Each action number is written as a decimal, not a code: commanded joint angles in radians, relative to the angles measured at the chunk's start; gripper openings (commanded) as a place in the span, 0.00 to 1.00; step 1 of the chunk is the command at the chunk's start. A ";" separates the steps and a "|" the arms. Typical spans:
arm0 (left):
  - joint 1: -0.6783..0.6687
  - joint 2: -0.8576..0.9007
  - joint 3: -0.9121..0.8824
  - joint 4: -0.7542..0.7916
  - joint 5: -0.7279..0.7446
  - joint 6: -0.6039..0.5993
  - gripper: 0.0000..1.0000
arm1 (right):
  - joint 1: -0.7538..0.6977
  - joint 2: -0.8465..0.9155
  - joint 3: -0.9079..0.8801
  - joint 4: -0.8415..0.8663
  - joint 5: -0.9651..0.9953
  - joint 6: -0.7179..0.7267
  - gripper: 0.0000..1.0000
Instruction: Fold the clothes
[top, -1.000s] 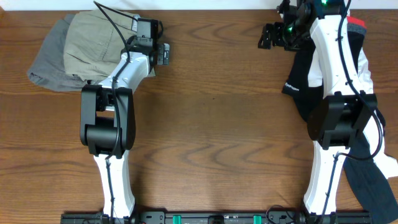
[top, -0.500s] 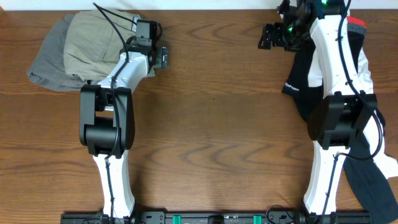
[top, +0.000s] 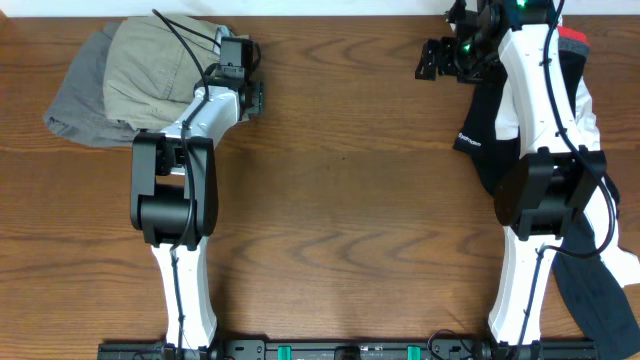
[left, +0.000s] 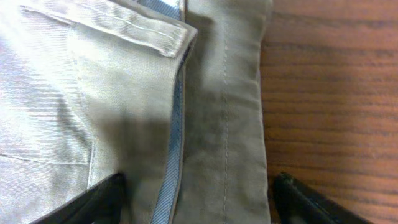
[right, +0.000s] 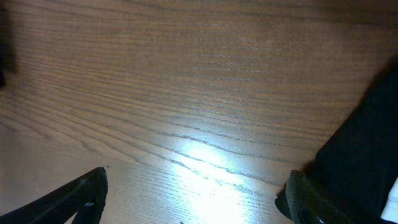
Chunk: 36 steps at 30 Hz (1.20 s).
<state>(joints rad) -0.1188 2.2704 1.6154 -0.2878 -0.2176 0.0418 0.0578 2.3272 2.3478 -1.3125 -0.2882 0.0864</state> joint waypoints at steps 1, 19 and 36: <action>0.004 0.069 -0.019 -0.021 -0.004 0.009 0.49 | 0.009 -0.018 0.011 0.000 -0.007 0.002 0.89; 0.018 -0.269 -0.002 -0.022 -0.004 0.103 0.08 | 0.009 -0.018 0.011 0.000 -0.007 0.002 0.90; 0.164 -0.525 0.000 -0.039 -0.004 0.149 0.06 | 0.041 -0.018 0.011 -0.001 -0.007 0.002 0.91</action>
<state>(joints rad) 0.0425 1.7397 1.6054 -0.3191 -0.2169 0.1696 0.0841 2.3272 2.3478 -1.3125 -0.2882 0.0864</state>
